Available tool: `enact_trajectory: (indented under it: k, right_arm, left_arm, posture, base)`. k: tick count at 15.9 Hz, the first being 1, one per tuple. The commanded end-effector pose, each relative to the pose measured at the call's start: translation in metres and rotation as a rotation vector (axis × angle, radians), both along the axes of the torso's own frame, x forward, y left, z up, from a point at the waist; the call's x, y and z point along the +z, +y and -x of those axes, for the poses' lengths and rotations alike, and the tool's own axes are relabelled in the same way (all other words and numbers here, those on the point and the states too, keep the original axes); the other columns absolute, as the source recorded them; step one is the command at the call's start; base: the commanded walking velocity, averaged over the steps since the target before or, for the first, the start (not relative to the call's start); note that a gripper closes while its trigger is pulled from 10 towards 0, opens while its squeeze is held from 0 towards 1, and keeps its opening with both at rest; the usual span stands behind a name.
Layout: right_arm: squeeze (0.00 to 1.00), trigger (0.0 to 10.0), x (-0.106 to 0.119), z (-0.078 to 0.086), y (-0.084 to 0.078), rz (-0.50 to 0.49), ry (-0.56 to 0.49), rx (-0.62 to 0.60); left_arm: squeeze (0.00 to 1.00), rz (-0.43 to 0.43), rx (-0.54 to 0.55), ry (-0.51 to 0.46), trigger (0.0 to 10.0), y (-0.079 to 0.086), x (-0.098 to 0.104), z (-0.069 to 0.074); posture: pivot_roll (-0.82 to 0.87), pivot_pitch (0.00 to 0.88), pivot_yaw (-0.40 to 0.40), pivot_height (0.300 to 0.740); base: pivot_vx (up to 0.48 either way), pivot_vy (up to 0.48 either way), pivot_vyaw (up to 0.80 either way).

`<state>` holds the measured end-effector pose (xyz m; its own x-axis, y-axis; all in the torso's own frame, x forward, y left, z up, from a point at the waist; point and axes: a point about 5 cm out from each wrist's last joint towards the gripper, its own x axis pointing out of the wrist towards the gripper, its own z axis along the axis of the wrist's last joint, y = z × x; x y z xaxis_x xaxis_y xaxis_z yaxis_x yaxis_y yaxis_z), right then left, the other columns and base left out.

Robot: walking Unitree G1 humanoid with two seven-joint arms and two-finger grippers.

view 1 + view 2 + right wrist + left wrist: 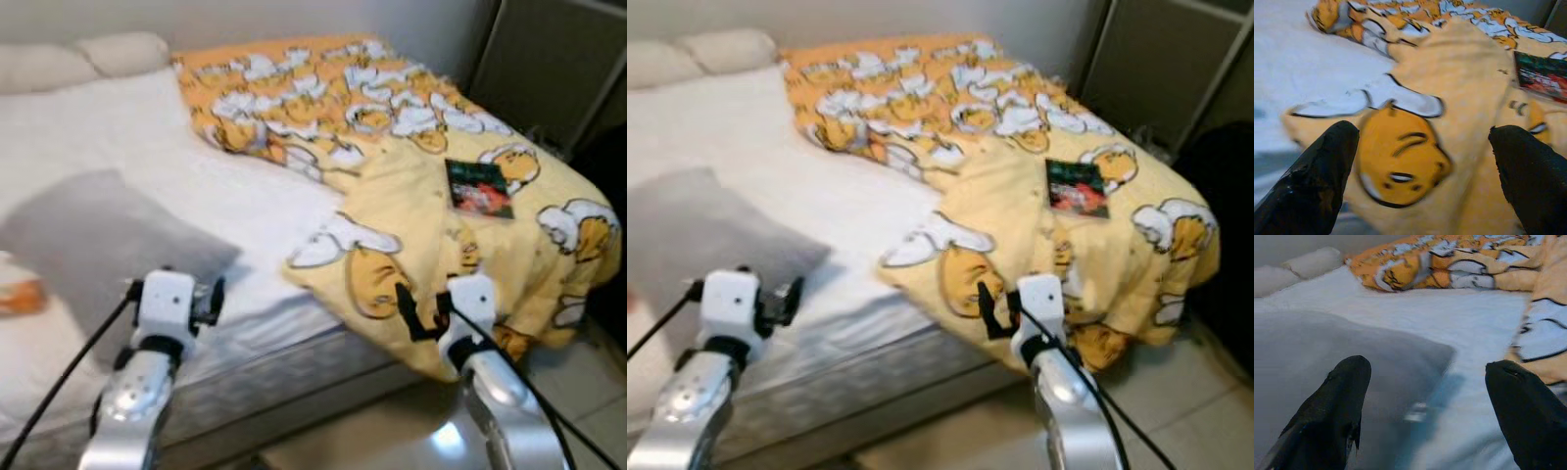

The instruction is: Clean up the room

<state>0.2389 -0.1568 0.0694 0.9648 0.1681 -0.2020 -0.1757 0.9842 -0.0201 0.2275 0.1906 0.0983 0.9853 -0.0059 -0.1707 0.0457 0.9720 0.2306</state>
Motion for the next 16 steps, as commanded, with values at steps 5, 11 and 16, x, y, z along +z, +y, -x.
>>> enact_trajectory:
  k: [5, 11, 16]
  right_arm:
    - [0.00, 10.0, 0.011, -0.002, 0.009, -0.069, -0.056, 0.059]
    - [0.00, 10.0, 0.018, -0.005, 0.017, -0.111, -0.090, 0.105]
    - [0.00, 10.0, 0.017, -0.005, 0.018, -0.108, -0.090, 0.110]
  left_arm:
    - [0.00, -0.014, 0.002, -0.014, 10.0, 0.005, 0.007, -0.002]
    - [0.00, -0.011, 0.010, -0.018, 10.0, 0.005, 0.007, -0.001]
    - [0.00, -0.004, 0.000, -0.044, 10.0, 0.003, 0.011, -0.003]
  posture:
    - [0.04, 0.000, 0.010, 0.740]
    - [0.05, 0.000, -0.002, 0.740]
    - [0.05, 0.000, -0.001, 0.740]
  base:
    - [0.000, 0.412, 0.00]
    - [0.000, 0.409, 0.00]
    - [0.000, 0.071, 0.00]
